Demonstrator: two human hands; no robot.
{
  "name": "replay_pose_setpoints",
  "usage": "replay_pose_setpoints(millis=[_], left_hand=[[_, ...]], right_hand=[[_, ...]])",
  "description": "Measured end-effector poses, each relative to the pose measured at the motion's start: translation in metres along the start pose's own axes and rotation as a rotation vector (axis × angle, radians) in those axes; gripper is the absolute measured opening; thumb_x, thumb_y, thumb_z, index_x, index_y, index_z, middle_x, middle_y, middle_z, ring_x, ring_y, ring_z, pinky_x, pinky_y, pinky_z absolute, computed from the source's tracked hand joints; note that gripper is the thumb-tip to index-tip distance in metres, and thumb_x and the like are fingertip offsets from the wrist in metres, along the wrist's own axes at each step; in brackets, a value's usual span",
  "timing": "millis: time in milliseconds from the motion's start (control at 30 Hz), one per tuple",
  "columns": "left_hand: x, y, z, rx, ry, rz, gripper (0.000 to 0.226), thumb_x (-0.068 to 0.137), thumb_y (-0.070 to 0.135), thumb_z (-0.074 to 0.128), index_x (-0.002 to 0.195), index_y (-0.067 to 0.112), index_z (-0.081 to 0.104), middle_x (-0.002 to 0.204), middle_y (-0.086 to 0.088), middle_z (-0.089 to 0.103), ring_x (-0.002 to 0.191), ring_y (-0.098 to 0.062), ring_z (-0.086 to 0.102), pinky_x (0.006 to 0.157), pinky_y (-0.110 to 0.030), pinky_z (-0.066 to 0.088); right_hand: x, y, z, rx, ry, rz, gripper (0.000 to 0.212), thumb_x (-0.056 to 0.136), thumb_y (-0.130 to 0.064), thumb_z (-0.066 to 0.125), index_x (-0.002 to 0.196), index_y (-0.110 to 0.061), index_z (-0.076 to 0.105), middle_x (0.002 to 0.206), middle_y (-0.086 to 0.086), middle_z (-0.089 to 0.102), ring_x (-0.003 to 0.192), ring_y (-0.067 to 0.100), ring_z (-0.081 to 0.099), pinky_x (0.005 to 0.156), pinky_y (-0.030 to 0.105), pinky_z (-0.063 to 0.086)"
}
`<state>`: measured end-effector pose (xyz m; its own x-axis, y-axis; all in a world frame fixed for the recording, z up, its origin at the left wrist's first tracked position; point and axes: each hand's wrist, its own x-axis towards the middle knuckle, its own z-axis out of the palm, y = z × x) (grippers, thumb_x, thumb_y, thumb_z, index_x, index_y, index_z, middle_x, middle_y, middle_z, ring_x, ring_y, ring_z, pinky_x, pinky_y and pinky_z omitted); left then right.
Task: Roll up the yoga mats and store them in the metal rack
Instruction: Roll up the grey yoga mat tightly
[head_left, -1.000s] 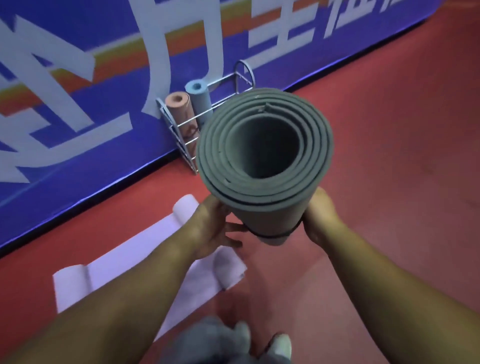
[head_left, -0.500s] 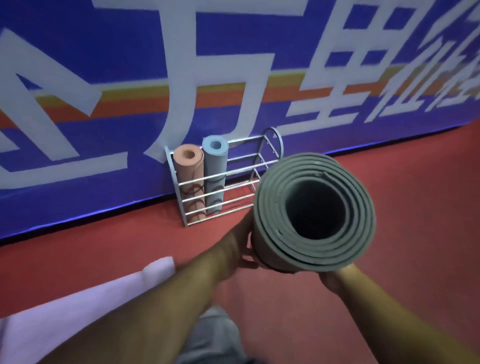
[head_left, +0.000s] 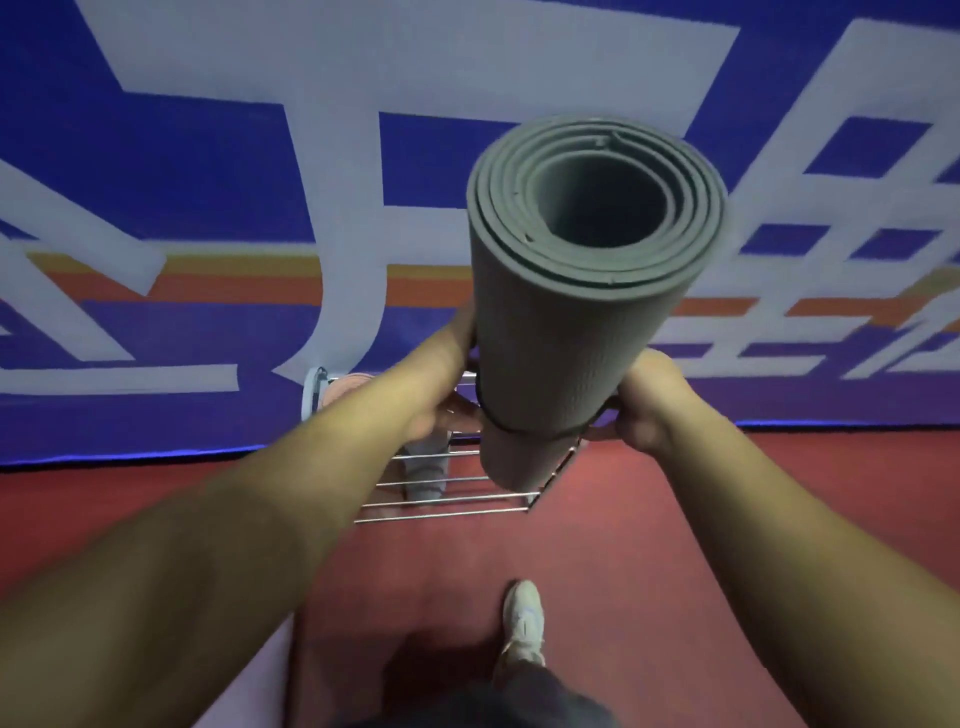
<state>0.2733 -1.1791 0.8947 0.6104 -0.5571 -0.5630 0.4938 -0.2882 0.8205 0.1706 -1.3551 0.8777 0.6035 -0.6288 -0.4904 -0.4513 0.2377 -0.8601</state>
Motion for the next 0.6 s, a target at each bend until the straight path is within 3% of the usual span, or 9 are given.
replay_pose_setpoints(millis=[67,200,300,367,433,467,533,600], left_hand=[[0.026,0.02,0.016,-0.029,0.052,-0.029,0.049,0.098,0.066,0.038,0.108,0.026,0.065,0.112,0.007,0.066,0.091,-0.031,0.067,0.067,-0.037,0.056],[0.074,0.038,0.033,-0.054,0.185,-0.114,0.064,0.09,0.074,0.041,0.135,0.032,0.057,0.138,0.012,0.056,0.12,-0.032,0.055,0.095,-0.058,0.045],[0.097,0.041,0.035,-0.077,0.303,-0.121,0.041,0.095,0.054,0.05,0.124,0.027,0.063,0.132,0.005,0.06,0.11,-0.025,0.057,0.09,-0.052,0.051],[0.109,0.039,0.035,-0.142,0.271,-0.107,0.031,0.098,0.041,0.052,0.119,0.023,0.066,0.124,0.002,0.063,0.102,-0.026,0.059,0.091,-0.054,0.054],[0.122,0.033,0.036,-0.257,0.215,-0.102,0.035,0.099,0.043,0.052,0.123,0.024,0.067,0.123,0.004,0.064,0.11,-0.03,0.06,0.092,-0.056,0.053],[0.128,0.029,0.035,-0.313,0.217,-0.105,0.035,0.099,0.045,0.052,0.122,0.024,0.067,0.122,0.005,0.065,0.112,-0.03,0.06,0.09,-0.055,0.053],[0.142,0.019,0.033,-0.416,0.234,-0.131,0.029,0.097,0.042,0.054,0.111,0.022,0.07,0.115,0.004,0.066,0.105,-0.026,0.061,0.081,-0.049,0.054],[0.153,0.008,0.032,-0.474,0.214,-0.149,0.031,0.084,0.044,0.063,0.105,0.022,0.07,0.117,-0.004,0.066,0.103,-0.026,0.058,0.088,-0.049,0.055]], right_hand=[[0.04,-0.024,-0.007,0.004,-0.065,0.027,0.017,0.086,-0.014,0.048,0.09,-0.017,0.064,0.069,0.008,0.057,0.068,0.024,0.047,0.064,0.049,0.057],[0.108,-0.04,-0.008,0.023,-0.136,0.09,0.021,0.09,-0.012,0.045,0.098,-0.007,0.064,0.072,0.011,0.054,0.067,0.024,0.044,0.067,0.05,0.054],[0.138,-0.036,0.001,0.09,-0.153,0.143,0.027,0.092,-0.017,0.048,0.105,-0.005,0.069,0.078,0.01,0.063,0.067,0.024,0.049,0.067,0.056,0.058],[0.151,-0.027,0.007,0.211,-0.132,0.194,0.028,0.085,-0.021,0.057,0.104,-0.006,0.07,0.084,0.01,0.072,0.072,0.027,0.056,0.065,0.044,0.055],[0.161,-0.014,0.012,0.37,-0.108,0.26,0.05,0.07,-0.022,0.066,0.116,-0.003,0.069,0.101,0.013,0.075,0.086,0.03,0.065,0.069,0.041,0.055],[0.166,-0.007,0.016,0.397,-0.076,0.273,0.052,0.069,-0.02,0.066,0.119,-0.005,0.068,0.098,0.011,0.074,0.082,0.027,0.064,0.066,0.036,0.054],[0.174,0.003,0.018,0.317,-0.004,0.288,0.046,0.071,-0.017,0.064,0.116,-0.009,0.065,0.084,0.001,0.062,0.069,0.018,0.05,0.063,0.031,0.047],[0.179,0.011,0.015,0.152,0.018,0.293,0.023,0.08,-0.018,0.062,0.102,-0.013,0.066,0.086,-0.006,0.059,0.07,0.013,0.047,0.07,0.034,0.049]])
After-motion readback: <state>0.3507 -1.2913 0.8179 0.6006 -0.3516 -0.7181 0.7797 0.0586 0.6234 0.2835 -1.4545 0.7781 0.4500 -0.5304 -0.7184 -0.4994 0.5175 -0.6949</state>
